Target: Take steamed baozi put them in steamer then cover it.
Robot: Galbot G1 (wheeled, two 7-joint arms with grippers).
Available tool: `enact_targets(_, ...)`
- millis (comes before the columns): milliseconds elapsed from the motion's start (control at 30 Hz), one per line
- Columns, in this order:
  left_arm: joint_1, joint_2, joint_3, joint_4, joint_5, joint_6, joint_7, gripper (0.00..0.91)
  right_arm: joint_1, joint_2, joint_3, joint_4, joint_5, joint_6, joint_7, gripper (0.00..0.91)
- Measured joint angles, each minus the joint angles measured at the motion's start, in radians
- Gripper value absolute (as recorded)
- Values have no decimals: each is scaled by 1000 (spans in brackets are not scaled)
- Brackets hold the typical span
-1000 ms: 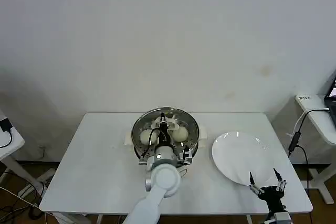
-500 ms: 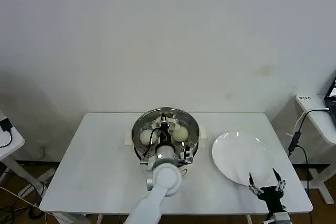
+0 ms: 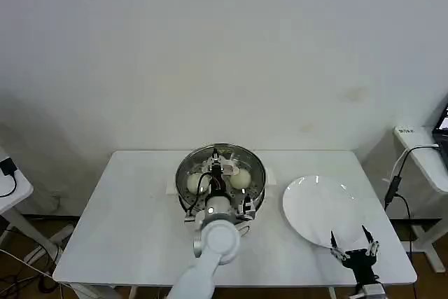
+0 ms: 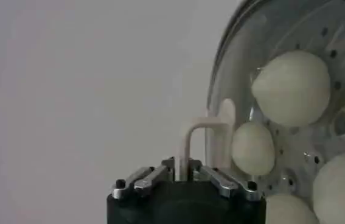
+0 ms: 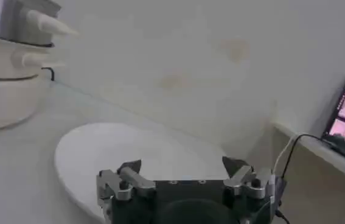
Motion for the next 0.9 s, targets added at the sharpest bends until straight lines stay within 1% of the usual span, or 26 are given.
enact_targets(367, 38, 40, 20, -82, -33, -3, 1, 907, -4, 2, 3, 0, -3, 1, 1, 907)
enact_targets(700, 134, 130, 13, -239, -135, -30, -19, 907, -5, 7, -3, -10, -5, 4, 3, 907)
enact_targets(900, 239, 193, -51, -366, -275, -86, -101, 907, -11, 3, -4, -10, 4, 3, 2, 907)
